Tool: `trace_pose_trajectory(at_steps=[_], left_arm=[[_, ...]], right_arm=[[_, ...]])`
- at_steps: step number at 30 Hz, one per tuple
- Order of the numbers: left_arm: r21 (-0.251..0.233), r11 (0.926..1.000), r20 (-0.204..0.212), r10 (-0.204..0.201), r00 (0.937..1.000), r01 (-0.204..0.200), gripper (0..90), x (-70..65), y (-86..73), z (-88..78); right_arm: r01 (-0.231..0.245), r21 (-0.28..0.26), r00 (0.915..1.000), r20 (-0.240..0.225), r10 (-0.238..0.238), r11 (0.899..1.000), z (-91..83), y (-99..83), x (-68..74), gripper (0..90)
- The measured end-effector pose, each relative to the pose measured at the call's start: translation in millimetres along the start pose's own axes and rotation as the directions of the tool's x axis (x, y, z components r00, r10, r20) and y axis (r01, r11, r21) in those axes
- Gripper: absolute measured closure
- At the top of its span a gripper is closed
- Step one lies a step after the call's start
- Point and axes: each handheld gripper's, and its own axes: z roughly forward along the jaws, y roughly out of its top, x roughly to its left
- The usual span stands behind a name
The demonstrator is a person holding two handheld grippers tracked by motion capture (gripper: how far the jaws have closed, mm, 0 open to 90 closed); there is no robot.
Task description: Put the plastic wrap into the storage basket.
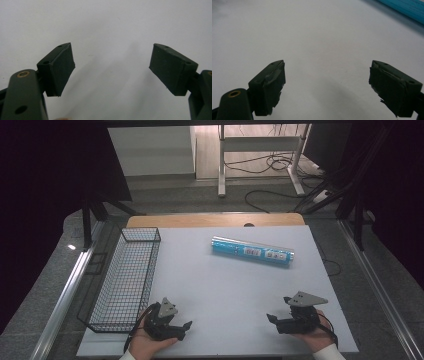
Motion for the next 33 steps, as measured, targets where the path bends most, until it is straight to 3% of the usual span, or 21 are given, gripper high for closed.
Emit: trace_pose_trajectory(at_steps=[20, 29, 33], left_arm=[[-0.003, 1.0, 0.006, 0.0, 1.0, 0.0, 19.8, -0.7, -1.1, -1.9], [-0.005, 1.0, 0.01, -0.004, 0.9999, 0.004, 19.8, 0.0, -1.0, -2.4], [-0.008, 0.9999, 0.01, -0.006, 0.9999, 0.006, 19.8, 0.8, -0.9, -2.8]], right_arm=[[0.027, 0.032, 0.9992, -0.03, -0.027, 0.999, 1.7, 14.7, 0.8, 14.8], [0.09, 0.023, 0.995, -0.046, -0.088, 0.996, 5.0, 44.9, -5.4, 15.7], [0.106, 0.024, 0.9932, -0.051, -0.104, 0.994, 12.9, 66.6, -14.9, 19.0]])
